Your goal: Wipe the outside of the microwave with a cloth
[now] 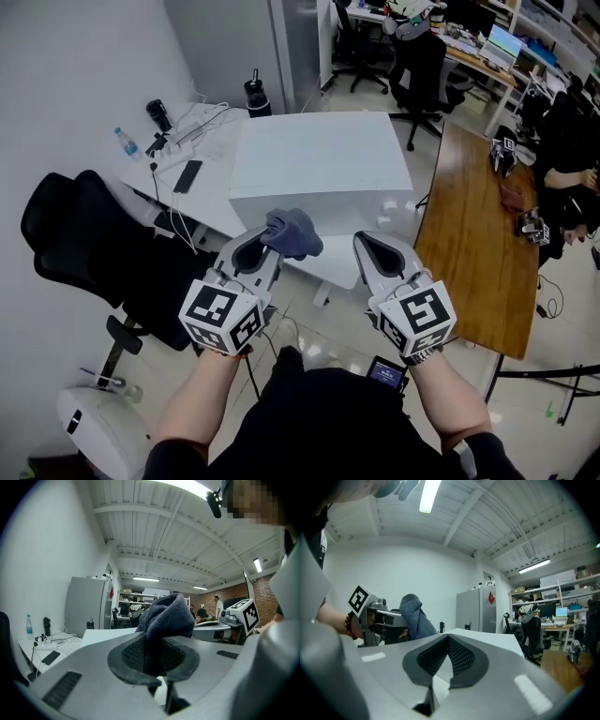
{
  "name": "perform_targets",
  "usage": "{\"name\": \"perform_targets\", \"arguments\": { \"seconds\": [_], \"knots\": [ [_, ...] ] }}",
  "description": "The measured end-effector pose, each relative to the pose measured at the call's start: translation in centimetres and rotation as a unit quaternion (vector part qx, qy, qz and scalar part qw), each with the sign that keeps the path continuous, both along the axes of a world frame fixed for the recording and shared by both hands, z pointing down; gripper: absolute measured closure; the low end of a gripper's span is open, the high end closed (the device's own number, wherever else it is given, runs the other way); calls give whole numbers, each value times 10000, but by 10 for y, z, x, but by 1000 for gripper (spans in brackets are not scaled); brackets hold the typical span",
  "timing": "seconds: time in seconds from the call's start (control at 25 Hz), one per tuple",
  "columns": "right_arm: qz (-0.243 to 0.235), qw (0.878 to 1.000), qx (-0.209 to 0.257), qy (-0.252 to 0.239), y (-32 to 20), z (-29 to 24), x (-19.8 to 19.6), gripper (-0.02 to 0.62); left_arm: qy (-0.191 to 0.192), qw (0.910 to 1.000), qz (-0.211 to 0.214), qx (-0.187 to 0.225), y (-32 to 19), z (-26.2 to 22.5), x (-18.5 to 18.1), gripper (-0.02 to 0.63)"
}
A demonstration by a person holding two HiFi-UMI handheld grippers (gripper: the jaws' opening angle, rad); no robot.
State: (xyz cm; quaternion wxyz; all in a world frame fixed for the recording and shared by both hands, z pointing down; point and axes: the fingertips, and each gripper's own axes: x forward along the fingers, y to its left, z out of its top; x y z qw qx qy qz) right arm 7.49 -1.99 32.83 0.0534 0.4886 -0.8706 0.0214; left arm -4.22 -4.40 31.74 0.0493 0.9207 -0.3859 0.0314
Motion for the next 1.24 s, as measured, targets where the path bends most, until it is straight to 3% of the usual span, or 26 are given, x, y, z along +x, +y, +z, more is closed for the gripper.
{"name": "perform_targets", "arguments": {
  "seconds": [0.44,1.24],
  "knots": [
    [-142,9998,46,163,32,3,0,595,-81,9996,262,-61,44,13,33,563],
    [-306,9992,132,232,46,5,0,595,-214,9993,297,-47,57,19,48,563]
  ]
}}
